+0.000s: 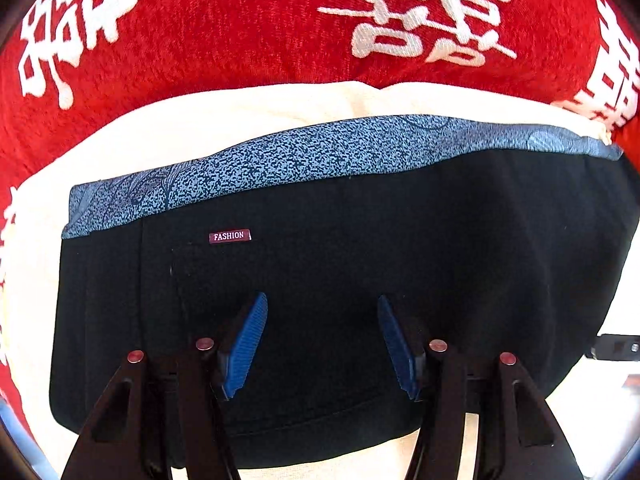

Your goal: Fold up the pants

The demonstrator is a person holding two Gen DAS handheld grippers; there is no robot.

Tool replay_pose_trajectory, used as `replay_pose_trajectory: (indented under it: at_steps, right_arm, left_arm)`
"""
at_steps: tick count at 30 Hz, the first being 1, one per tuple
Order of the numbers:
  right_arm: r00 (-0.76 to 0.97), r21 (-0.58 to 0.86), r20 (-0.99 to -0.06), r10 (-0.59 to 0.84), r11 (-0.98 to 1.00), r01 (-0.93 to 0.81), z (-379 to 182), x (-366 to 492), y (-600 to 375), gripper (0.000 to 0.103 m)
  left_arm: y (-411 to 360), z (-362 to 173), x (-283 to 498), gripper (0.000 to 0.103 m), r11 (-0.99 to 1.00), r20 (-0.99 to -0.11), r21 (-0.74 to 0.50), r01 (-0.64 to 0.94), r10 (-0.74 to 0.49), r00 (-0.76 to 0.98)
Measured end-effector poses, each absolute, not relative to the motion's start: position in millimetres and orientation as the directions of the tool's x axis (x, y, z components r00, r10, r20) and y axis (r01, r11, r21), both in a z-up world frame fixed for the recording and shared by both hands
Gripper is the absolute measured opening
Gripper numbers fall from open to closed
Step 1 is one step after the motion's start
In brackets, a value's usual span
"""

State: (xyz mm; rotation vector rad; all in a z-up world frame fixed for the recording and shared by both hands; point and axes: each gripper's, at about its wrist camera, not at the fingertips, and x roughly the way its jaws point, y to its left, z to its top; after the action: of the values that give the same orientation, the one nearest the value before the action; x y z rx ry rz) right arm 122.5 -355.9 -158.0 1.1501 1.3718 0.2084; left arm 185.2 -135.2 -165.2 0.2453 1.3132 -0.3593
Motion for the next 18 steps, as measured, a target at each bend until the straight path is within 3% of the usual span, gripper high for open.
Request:
replay_pose_trajectory:
  at_steps: [11,18]
  right_arm:
    - [0.303,0.791,-0.576,0.759,0.425,0.440,-177.0,141.8,-317.5,0.027]
    - [0.280,0.775,-0.615,0.737,0.499,0.386,-159.4,138.8,-319.1,0.027]
  left_arm:
    - [-137.8,-166.4,175.7,0.059,0.908,-0.968,-0.017,0.419,-0.121,0.221]
    - [-130.8,-163.6,182.5,0.059,0.893,-0.972,-0.046,0.448,-0.144,0.188]
